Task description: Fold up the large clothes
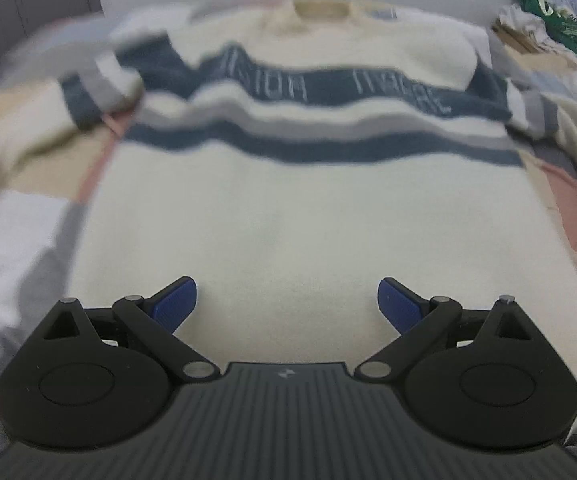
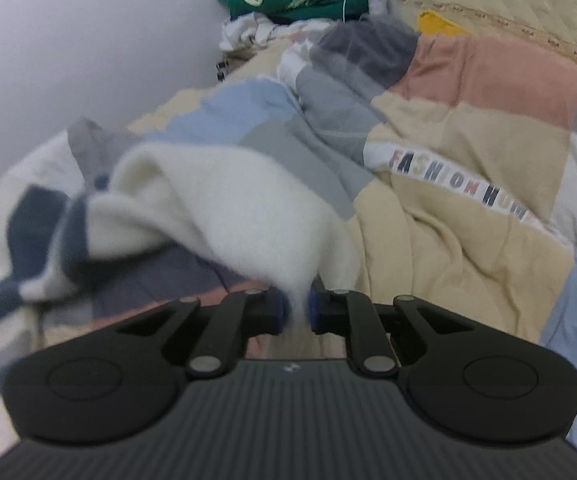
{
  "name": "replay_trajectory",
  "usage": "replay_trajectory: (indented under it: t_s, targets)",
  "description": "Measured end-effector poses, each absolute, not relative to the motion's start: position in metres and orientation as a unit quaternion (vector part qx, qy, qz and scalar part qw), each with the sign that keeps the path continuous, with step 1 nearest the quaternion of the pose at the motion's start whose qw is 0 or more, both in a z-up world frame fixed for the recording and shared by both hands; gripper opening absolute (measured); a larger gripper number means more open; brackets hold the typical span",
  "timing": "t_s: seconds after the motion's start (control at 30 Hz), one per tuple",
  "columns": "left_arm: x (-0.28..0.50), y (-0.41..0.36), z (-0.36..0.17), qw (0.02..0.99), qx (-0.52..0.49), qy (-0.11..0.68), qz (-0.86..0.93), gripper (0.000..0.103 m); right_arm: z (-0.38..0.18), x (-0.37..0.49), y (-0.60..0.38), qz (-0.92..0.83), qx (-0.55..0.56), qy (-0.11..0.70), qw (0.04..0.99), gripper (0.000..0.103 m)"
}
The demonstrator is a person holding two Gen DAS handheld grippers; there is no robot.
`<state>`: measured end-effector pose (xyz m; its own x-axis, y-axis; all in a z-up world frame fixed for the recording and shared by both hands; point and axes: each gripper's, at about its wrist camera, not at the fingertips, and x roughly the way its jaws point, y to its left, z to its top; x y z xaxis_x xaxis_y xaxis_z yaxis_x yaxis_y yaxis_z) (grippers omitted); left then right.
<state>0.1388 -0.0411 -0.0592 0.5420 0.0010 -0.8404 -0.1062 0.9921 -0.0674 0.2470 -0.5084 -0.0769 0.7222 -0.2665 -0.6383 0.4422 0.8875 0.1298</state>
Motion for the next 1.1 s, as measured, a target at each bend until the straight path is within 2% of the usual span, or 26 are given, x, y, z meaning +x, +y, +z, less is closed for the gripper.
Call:
replay_trajectory:
  t_s: [0.2, 0.47, 0.73, 0.93, 1.1]
  targets:
    - [0.156, -0.019, -0.084, 0.892, -0.025, 0.45, 0.035, 0.099, -0.016, 0.23, -0.515, -0.16, 0.16, 0.296, 0.928, 0.014]
    - [0.148, 0.008, -0.078, 0.897, -0.103, 0.429, 0.021, 0.099, 0.088, 0.205, -0.484, -0.074, 0.19, 0.283, 0.937, 0.014]
    - [0.128, 0.039, -0.053, 0.901, -0.183, 0.393, -0.001, 0.099, 0.171, 0.173, -0.385, 0.061, 0.169, 0.252, 0.951, 0.014]
    - [0.122, 0.066, -0.034, 0.906, -0.212, 0.365, 0.013, 0.099, 0.178, 0.157, -0.279, 0.172, 0.126, 0.275, 0.938, 0.014]
    - [0.116, 0.098, -0.023, 0.905, -0.262, 0.335, 0.016, 0.099, 0.141, 0.148, -0.197, 0.225, 0.086, 0.326, 0.914, 0.014]
